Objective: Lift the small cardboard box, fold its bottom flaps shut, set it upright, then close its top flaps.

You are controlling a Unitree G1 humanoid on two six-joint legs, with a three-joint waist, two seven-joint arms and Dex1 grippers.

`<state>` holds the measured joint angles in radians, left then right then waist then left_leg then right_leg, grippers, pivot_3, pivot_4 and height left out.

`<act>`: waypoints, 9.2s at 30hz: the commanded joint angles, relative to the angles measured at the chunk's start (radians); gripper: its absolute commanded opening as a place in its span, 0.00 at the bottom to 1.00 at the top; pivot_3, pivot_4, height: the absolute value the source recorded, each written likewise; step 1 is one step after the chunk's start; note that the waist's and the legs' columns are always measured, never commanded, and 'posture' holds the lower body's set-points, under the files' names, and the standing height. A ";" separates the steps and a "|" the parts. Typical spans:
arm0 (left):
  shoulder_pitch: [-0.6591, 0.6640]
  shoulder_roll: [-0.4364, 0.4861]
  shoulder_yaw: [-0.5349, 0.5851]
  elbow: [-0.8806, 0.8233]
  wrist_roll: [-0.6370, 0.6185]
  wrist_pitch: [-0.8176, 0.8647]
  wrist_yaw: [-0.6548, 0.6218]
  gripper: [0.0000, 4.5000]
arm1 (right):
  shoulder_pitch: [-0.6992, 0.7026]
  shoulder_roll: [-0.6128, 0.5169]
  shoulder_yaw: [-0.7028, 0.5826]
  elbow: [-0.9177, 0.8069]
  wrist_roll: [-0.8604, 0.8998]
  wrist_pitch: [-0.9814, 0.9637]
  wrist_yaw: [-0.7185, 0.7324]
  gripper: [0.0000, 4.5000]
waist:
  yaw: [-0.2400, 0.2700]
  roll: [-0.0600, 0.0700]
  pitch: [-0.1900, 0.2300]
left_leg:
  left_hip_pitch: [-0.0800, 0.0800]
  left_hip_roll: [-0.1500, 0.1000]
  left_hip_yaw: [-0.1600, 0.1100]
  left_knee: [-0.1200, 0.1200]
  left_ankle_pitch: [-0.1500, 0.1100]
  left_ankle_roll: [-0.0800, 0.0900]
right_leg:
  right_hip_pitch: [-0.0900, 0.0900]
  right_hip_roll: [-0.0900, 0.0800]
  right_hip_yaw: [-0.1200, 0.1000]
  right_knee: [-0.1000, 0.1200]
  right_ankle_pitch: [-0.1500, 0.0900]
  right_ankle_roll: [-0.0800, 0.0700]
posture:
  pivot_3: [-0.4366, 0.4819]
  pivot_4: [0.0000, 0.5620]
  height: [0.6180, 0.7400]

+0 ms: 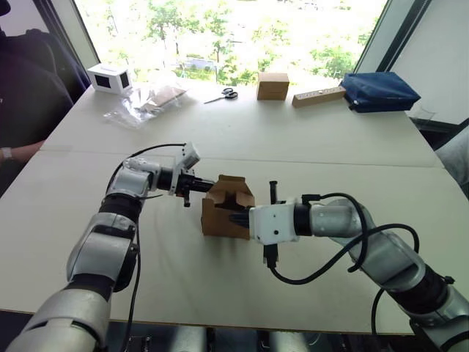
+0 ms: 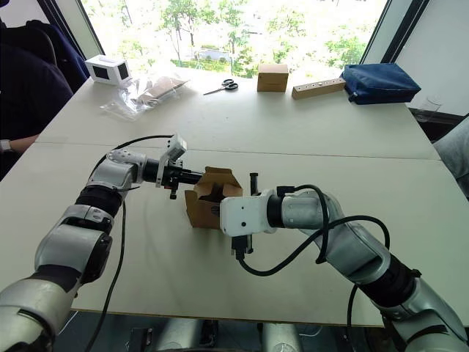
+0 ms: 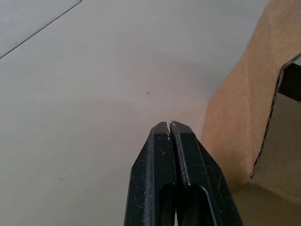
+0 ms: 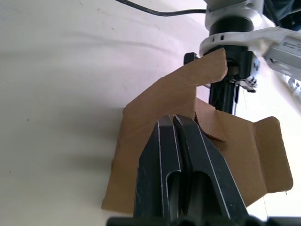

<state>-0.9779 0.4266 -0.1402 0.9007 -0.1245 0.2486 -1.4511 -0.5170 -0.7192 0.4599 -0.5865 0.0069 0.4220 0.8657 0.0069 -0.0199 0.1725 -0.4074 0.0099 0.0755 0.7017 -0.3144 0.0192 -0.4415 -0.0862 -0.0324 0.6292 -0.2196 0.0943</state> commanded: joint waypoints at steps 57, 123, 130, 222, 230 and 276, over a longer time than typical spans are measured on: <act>0.185 0.198 0.247 -0.494 -0.214 0.284 0.176 0.01 | -0.026 0.242 -0.079 0.206 0.119 0.128 0.015 0.00 | -0.022 0.000 0.000 | 0.000 0.003 -0.003 0.000 0.001 -0.002 | 0.000 0.000 0.000 0.001 0.000 0.000 | 0.48 0.27 1.00; 0.661 0.319 0.078 -1.174 -0.451 0.469 0.395 0.01 | -0.217 0.220 -0.127 0.383 0.217 0.205 0.135 0.00 | -0.018 0.002 -0.001 | 0.003 0.003 -0.002 -0.002 0.001 -0.002 | 0.002 -0.001 0.001 0.001 0.000 0.000 | 0.48 0.27 1.00; 0.649 0.320 0.086 -1.171 -0.459 0.476 0.398 0.01 | -0.144 0.221 -0.118 0.287 0.219 0.258 0.090 0.00 | -0.019 0.002 -0.001 | 0.003 0.003 -0.002 -0.002 0.001 -0.002 | 0.002 -0.001 0.001 0.001 0.000 -0.001 | 0.48 0.27 1.00; 0.551 0.098 0.134 -1.069 -0.462 0.498 0.621 0.01 | -0.037 0.137 -0.042 0.144 0.192 0.232 -0.014 0.00 | -0.017 0.001 -0.001 | 0.003 0.003 -0.002 -0.002 0.001 -0.002 | 0.002 -0.001 0.001 0.000 0.000 0.000 | 0.48 0.27 1.00; 0.557 0.088 0.127 -1.080 -0.469 0.510 0.631 0.01 | -0.030 0.137 -0.022 0.157 0.159 0.212 -0.006 0.00 | -0.017 0.001 -0.001 | 0.003 0.003 -0.002 -0.002 0.001 -0.002 | 0.002 -0.001 0.001 0.000 0.000 0.000 | 0.48 0.27 1.00; 0.573 0.167 0.122 -1.251 -0.447 0.487 0.608 0.01 | -0.020 0.178 -0.197 0.201 0.288 0.271 -0.032 0.00 | -0.018 0.001 -0.001 | 0.003 0.003 -0.002 -0.002 0.001 -0.002 | 0.002 -0.001 0.001 0.000 0.000 0.000 | 0.48 0.27 1.00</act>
<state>-0.4219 0.5792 -0.0372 -0.3031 -0.5603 0.7332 -0.8462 -0.5247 -0.5497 0.2676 -0.3694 0.2966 0.7119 0.8385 -0.0109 -0.0188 0.1720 -0.4046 0.0126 0.0731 0.6996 -0.3137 0.0177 -0.4398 -0.0873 -0.0316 0.6291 -0.2198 0.0939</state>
